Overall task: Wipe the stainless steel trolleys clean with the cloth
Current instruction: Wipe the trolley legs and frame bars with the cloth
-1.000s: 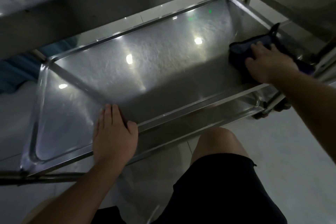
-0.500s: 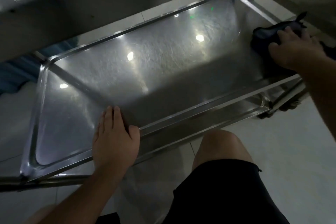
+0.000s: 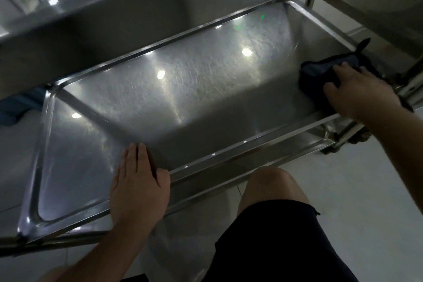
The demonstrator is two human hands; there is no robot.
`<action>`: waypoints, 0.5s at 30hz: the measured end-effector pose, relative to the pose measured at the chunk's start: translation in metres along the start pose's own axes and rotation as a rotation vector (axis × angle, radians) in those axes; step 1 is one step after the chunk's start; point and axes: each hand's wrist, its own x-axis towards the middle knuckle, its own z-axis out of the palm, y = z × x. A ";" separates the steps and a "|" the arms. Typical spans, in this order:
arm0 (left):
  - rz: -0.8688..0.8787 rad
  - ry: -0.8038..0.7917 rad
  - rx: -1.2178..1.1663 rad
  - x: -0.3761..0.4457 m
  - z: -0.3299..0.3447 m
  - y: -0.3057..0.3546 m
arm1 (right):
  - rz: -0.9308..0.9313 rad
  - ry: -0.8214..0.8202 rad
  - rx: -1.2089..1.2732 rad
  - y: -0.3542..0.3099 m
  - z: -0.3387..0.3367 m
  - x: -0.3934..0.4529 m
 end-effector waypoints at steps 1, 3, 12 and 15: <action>-0.001 -0.003 -0.002 0.000 0.000 0.000 | 0.027 -0.014 -0.006 0.008 0.002 0.022; 0.001 -0.007 -0.003 0.001 0.000 0.000 | 0.028 -0.031 0.013 0.013 0.003 0.066; -0.015 -0.009 -0.009 0.002 0.004 -0.002 | -0.051 -0.075 0.084 -0.047 -0.011 0.137; -0.018 0.022 -0.017 0.002 0.006 -0.002 | -0.103 -0.077 0.039 -0.057 -0.011 0.122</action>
